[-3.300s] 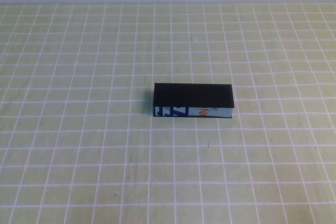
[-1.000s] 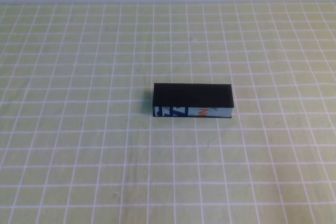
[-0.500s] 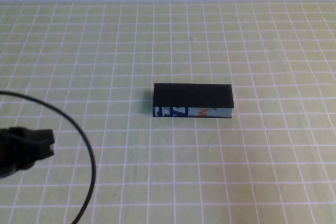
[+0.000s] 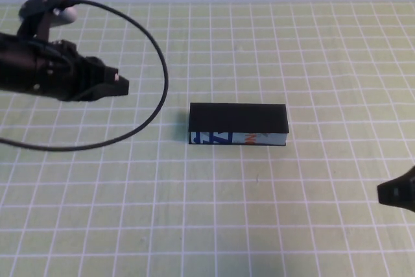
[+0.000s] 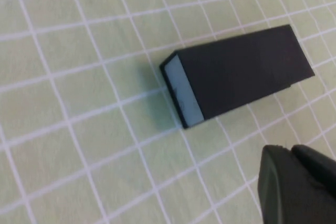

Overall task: Take glasses out of glasses case
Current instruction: Pick up the glasses from the glasses case

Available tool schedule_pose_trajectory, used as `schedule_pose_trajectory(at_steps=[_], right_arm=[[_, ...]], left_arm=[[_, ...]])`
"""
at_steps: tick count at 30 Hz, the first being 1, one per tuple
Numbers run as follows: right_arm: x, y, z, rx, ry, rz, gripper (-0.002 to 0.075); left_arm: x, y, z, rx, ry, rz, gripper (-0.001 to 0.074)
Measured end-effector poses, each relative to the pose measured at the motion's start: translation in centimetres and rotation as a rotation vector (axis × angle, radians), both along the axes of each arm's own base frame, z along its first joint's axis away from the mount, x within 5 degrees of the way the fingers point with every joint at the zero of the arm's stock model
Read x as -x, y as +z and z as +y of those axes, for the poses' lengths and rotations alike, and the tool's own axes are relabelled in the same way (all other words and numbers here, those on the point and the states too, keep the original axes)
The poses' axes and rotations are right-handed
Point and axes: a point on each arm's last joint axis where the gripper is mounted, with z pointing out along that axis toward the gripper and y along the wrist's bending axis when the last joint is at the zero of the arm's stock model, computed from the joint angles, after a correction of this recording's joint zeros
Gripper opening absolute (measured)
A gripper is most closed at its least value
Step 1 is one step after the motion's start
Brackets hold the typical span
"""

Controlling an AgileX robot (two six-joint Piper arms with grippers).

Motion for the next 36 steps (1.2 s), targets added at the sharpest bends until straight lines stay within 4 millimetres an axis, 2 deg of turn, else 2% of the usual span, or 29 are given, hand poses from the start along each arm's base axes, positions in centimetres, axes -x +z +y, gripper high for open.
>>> schedule_pose_trajectory(at_steps=[3, 9, 14, 18, 21, 25, 29, 36], right_arm=[[-1.5, -0.1, 1.7, 0.020, 0.087, 0.026, -0.0018], [-4.0, 0.6, 6.7, 0.106, 0.296, 0.004, -0.0018], [-5.5, 1.8, 9.8, 0.133, 0.383, -0.046, -0.0018], [-6.5, 1.9, 11.4, 0.146, 0.420, -0.054, -0.0018], [-6.9, 1.6, 12.5, 0.170, 0.457, -0.048, -0.0018], [-6.9, 0.9, 13.5, 0.212, 0.504, -0.042, -0.0018], [-6.9, 0.2, 14.0, 0.254, 0.535, -0.037, -0.0018], [-7.3, 0.2, 14.0, 0.291, 0.578, -0.114, -0.0018]], left_arm=[[-2.6, -0.1, -1.5, 0.001, -0.059, -0.007, -0.0004], [-6.8, -0.8, -4.8, 0.019, -0.194, 0.014, -0.0004], [-10.2, -2.5, -6.7, 0.031, -0.276, 0.047, -0.0004], [-11.9, -4.0, -8.5, 0.034, -0.328, 0.057, -0.0004], [-13.0, -5.1, -9.9, 0.038, -0.367, 0.065, -0.0004], [-14.5, -7.6, -11.3, 0.042, -0.389, 0.092, -0.0004], [-15.7, -9.8, -12.2, 0.044, -0.410, 0.112, -0.0004], [-16.9, -12.4, -12.7, 0.048, -0.408, 0.138, -0.0004]])
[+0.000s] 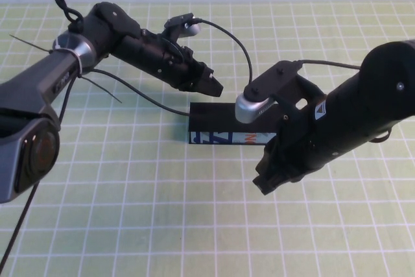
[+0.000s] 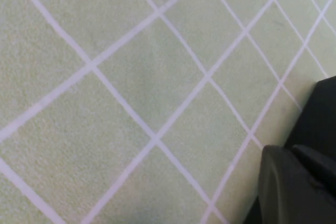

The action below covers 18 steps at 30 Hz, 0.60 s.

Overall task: Take glasses out of glasses case
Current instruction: Pick up the glasses from the glasses case

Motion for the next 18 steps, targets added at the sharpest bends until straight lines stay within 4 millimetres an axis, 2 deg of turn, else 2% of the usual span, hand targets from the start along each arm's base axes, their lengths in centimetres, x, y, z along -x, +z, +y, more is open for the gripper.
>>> schedule_pose_trajectory(at_steps=[7, 18], right_arm=[[-0.3, 0.1, 0.1, -0.010, 0.019, -0.047, -0.0018], [-1.0, -0.6, 0.5, 0.055, 0.220, -0.171, -0.0017]], left_arm=[[-0.3, -1.7, -0.1, -0.006, 0.002, 0.034, -0.0004], [0.1, -2.0, -0.2, -0.009, -0.006, 0.100, -0.0004]])
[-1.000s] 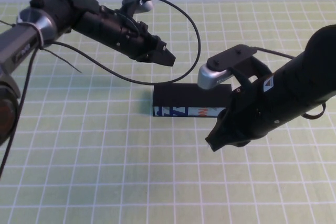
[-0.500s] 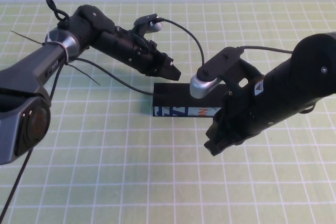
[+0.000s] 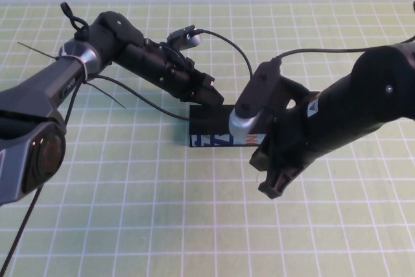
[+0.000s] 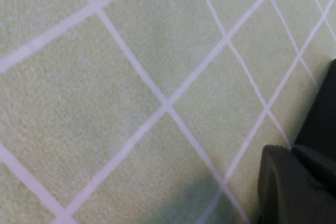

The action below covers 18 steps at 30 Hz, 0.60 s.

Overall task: Take glasses out of glasses case
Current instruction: Pick up the glasses from the glasses case

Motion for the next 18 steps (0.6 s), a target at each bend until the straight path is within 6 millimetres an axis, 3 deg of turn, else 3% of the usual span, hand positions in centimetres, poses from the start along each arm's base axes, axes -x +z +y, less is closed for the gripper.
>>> schedule_pose_trajectory(at_steps=[6, 13, 18], right_arm=[[-1.1, -1.1, 0.6, 0.046, 0.140, -0.117, 0.0020], [-2.8, -2.9, 1.3, 0.102, 0.224, -0.247, 0.0241], [-4.1, -4.5, 1.6, 0.155, 0.251, -0.316, 0.0279]], left_arm=[[0.0, 0.0, 0.0, 0.000, 0.003, 0.006, -0.0004], [0.0, 0.0, 0.0, 0.000, 0.003, 0.007, -0.0004], [0.0, 0.0, 0.0, 0.000, 0.002, 0.008, -0.0004]])
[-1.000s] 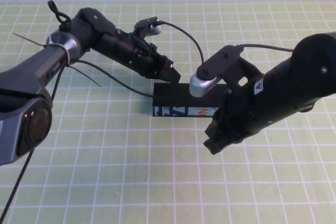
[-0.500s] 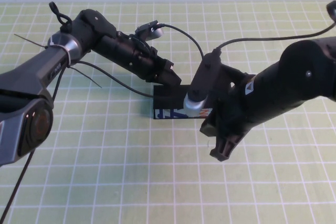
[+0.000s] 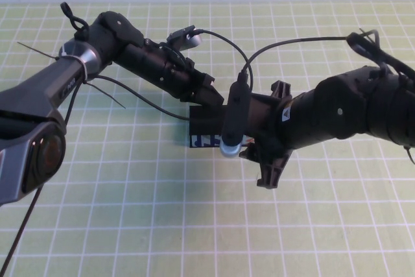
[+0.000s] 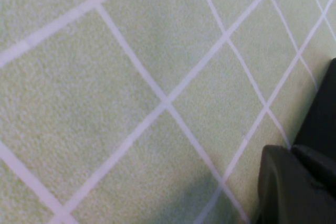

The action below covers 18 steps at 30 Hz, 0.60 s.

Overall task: Take glasses out of glasses case
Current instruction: Pick up the glasses from the glasses case

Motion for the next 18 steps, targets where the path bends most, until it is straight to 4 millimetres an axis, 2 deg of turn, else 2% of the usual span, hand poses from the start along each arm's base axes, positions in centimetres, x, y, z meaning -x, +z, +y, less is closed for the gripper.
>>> schedule_pose_trajectory(at_steps=[8, 14, 18], right_arm=[[-1.7, -1.6, 0.7, 0.001, 0.007, -0.103, 0.0283], [-2.4, -3.4, 1.0, 0.034, 0.024, -0.118, 0.0283], [-2.7, -3.8, 1.2, 0.030, 0.025, -0.141, 0.0283]], left_arm=[[0.0, 0.0, 0.0, 0.000, 0.005, 0.006, -0.0004], [0.0, 0.0, 0.0, 0.000, 0.006, 0.007, -0.0004], [0.0, 0.0, 0.0, 0.000, 0.007, 0.009, -0.0004]])
